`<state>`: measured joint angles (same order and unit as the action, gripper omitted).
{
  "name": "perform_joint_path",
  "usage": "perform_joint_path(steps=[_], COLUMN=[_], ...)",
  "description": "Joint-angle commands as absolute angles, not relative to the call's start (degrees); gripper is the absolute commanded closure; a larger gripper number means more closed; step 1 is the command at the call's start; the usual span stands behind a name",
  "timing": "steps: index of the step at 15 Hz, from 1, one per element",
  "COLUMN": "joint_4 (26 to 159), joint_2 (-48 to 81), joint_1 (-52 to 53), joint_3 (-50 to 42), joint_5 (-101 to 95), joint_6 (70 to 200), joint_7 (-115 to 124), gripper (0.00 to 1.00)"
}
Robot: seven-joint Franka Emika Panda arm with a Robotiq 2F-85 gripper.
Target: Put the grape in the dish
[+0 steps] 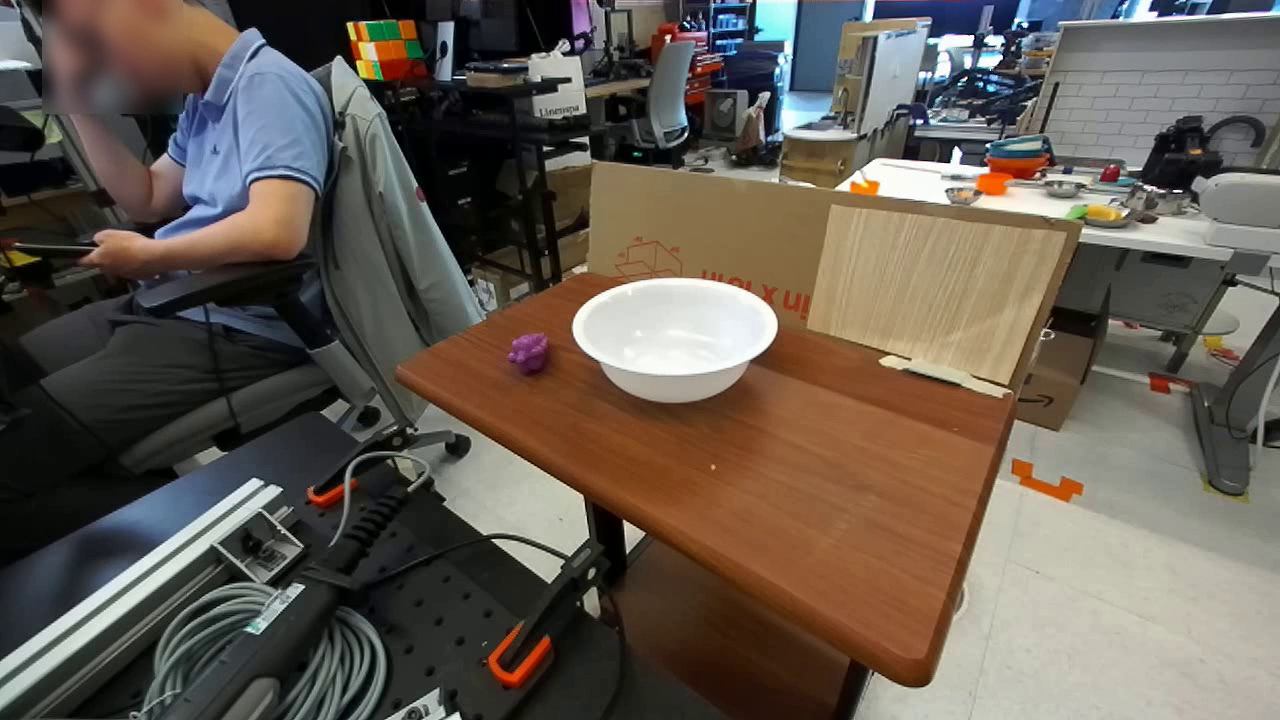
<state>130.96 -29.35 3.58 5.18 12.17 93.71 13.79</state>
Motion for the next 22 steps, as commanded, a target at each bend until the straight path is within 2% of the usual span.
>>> perform_joint_path(steps=[1,12,14,15,22], joint_4=[127.32,122.98,126.07,125.04,126.41], joint_2=[-26.25,-19.2,-21.26,-20.47,-17.67], joint_1=[4.63,7.93,6.9,7.26,7.74], joint_3=[5.96,3.63,4.97,4.18,4.05], joint_5=[7.97,3.51,4.44,4.23,6.4], joint_6=[93.13,92.6,101.99,96.59,106.57], joint_7=[5.55,-25.19,-17.94,-20.74,-20.63], gripper=[0.0,0.0,0.0,0.0,0.0])
